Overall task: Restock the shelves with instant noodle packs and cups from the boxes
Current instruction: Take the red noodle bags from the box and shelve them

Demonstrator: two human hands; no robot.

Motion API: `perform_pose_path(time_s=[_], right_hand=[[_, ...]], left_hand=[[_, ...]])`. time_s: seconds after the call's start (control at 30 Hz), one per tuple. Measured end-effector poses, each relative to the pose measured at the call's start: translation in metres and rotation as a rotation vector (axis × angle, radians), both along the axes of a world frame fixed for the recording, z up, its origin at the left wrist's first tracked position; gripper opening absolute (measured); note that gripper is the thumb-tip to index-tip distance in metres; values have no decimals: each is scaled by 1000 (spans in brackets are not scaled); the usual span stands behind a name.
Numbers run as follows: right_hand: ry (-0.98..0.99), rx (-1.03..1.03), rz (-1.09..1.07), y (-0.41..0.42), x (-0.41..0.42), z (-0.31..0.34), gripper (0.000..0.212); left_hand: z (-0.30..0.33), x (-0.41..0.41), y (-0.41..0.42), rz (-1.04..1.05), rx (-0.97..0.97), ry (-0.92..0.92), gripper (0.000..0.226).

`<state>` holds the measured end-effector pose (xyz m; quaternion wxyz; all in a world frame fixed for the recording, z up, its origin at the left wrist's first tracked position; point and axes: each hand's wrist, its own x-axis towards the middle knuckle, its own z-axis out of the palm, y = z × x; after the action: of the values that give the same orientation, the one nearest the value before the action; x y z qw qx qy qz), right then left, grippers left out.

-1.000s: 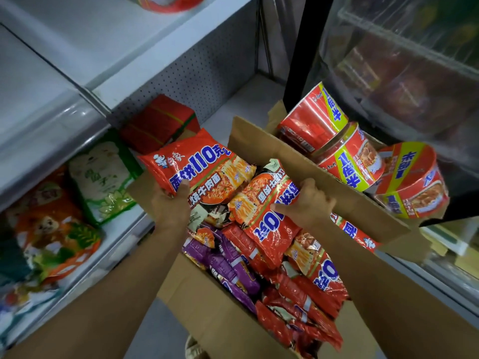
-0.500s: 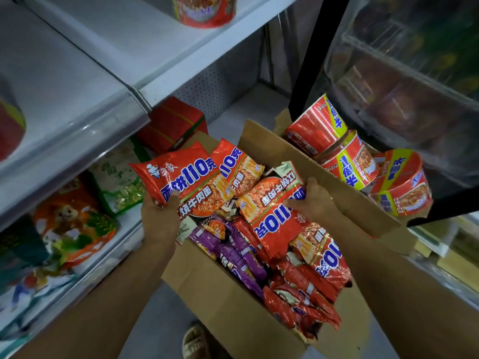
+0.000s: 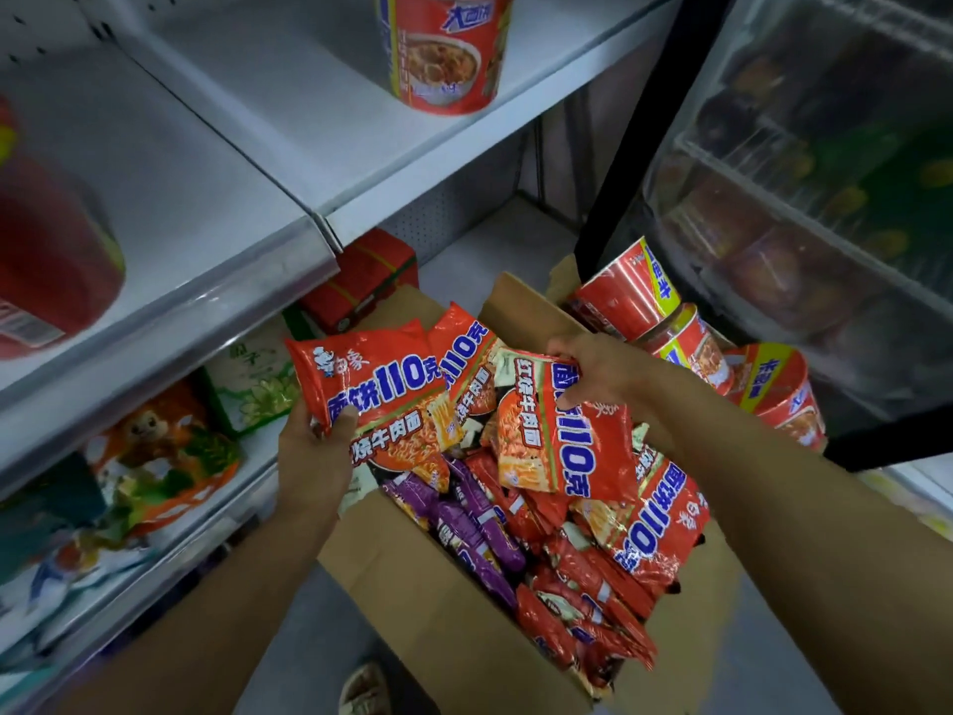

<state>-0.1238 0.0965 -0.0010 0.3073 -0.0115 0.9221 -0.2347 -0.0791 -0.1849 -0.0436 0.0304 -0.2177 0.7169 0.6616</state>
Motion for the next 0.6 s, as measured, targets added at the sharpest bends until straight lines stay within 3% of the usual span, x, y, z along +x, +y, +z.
perform_pose_path(time_s=[0.17, 0.33, 0.47, 0.6], right_hand=[[10, 57, 242, -26, -41, -26, 43], [302, 353, 339, -42, -49, -66, 50], [441, 329, 163, -40, -31, -91, 55], [599, 141, -210, -37, 4, -100, 60]], left_hand=[[-13, -1, -12, -41, -51, -14, 22], [-25, -1, -17, -49, -62, -46, 24], [-27, 0, -14, -63, -74, -62, 26], [-24, 3, -13, -87, -61, -70, 29]])
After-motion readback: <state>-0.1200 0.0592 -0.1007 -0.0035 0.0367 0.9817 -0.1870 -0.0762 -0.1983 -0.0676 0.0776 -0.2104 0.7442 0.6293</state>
